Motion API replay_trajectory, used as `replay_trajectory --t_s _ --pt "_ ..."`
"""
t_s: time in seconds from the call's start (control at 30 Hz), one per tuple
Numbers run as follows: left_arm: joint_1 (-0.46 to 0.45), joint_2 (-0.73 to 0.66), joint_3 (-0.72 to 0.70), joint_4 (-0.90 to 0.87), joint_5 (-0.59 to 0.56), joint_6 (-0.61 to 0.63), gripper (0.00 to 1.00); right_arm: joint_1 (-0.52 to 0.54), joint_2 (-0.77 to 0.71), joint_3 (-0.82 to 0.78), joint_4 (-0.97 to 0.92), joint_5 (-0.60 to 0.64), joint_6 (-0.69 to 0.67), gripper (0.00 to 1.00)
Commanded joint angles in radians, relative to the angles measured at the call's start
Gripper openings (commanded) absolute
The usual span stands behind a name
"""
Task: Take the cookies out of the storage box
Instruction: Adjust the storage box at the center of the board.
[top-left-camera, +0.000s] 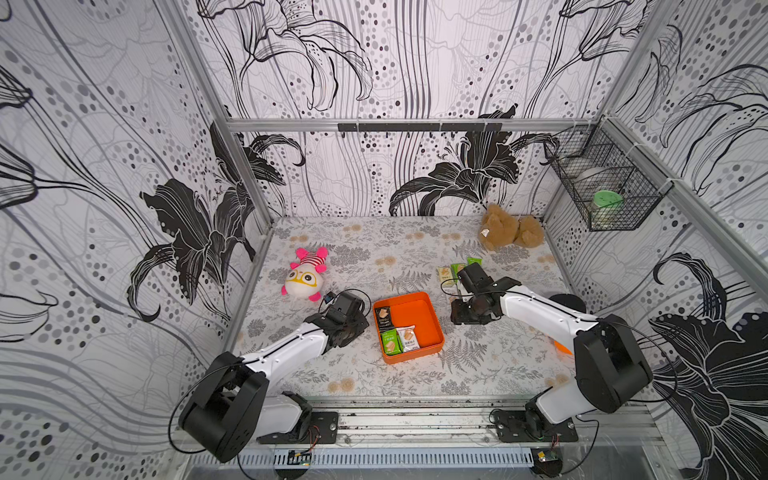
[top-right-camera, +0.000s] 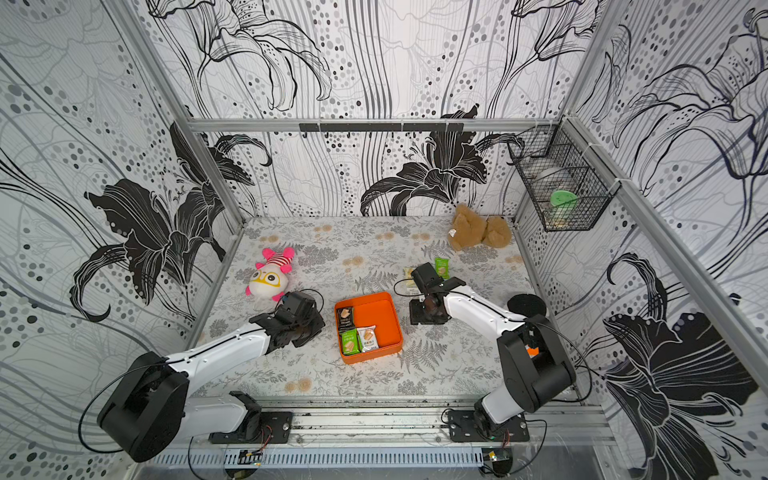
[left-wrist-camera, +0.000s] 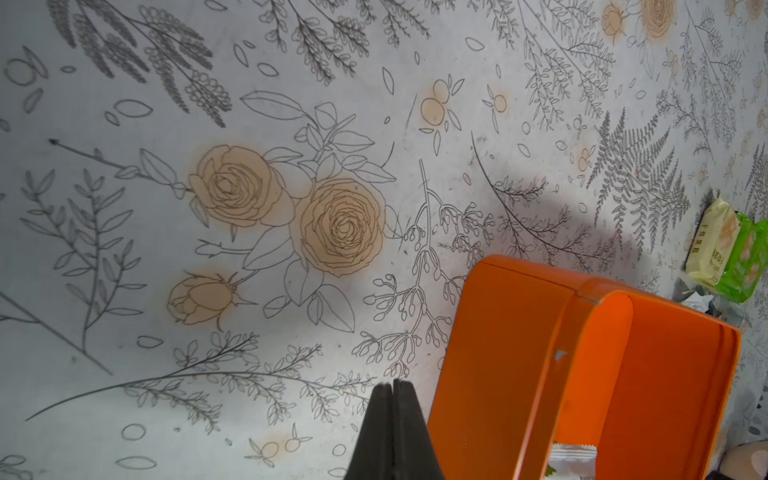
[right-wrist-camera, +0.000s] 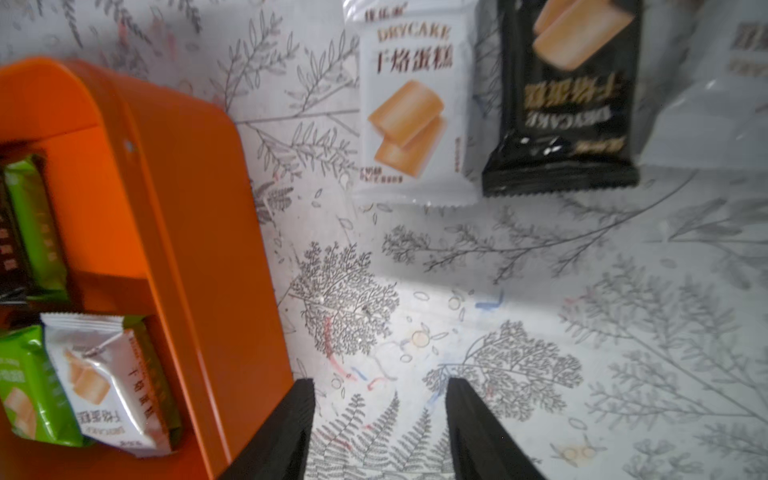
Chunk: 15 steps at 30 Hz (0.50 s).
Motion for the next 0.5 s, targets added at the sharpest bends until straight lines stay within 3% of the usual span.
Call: replay_trajectory --t_s 0.0,0.47 --pt "-0.019 0.047 0.051 0.048 -0.002 -0.002 0.00 0.039 -0.013 -0.030 0.032 -0.013 0.066 0.56" --pt "-0.031 0.216 0.171 0.082 0.013 0.044 0.00 0.191 0.057 -0.019 0.069 -0.037 0.144 0.56"
